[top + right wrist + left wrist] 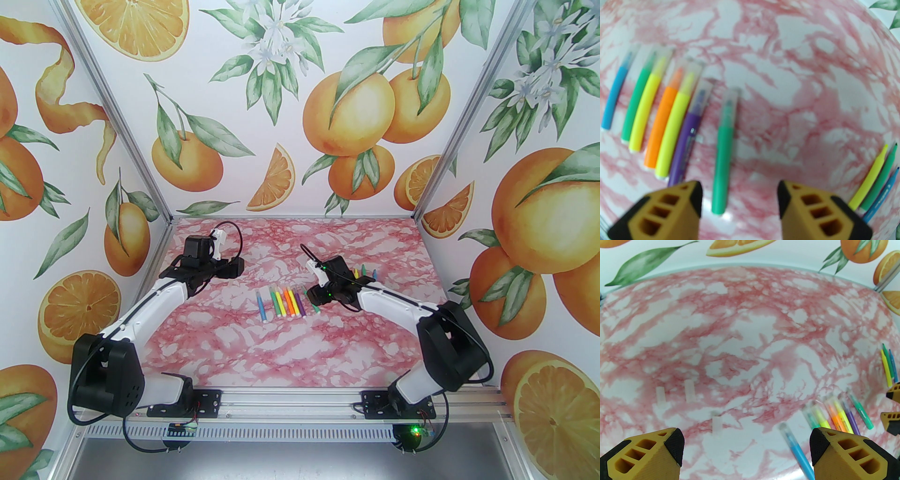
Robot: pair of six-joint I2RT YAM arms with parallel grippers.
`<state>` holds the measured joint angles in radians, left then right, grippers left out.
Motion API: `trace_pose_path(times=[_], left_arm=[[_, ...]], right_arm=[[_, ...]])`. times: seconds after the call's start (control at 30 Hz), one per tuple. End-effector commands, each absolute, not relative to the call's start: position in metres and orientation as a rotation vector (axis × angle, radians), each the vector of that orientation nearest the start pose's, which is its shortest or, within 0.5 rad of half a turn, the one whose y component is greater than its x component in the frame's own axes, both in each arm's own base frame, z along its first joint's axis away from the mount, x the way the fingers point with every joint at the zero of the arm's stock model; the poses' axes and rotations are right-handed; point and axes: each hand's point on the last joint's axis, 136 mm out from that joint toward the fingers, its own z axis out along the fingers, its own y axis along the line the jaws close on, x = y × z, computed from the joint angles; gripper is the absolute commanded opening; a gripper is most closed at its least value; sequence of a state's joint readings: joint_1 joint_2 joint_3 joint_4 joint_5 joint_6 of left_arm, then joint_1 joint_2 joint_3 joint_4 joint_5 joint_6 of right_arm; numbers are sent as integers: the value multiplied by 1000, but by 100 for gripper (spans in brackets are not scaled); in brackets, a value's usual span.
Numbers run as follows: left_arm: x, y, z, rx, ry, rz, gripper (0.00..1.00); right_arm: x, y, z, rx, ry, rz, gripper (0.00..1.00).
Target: Open the pen caps
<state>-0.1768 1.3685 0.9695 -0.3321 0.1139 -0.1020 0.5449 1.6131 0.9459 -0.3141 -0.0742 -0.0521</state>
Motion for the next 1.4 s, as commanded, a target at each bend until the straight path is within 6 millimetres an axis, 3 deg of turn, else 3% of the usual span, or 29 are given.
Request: trace_pose_path(times=[0.0,0.47,1.37], left_arm=[[389,-83,182,124,2250,-250,92],[390,-82,181,125,2248,-242,92],[390,-80,177,118,2249,-233,93]], right_arm=[[337,219,63,-827,2477,228,54],[333,224,34,-906,2603,147,47],[321,222,15,-940,2711,121,37]])
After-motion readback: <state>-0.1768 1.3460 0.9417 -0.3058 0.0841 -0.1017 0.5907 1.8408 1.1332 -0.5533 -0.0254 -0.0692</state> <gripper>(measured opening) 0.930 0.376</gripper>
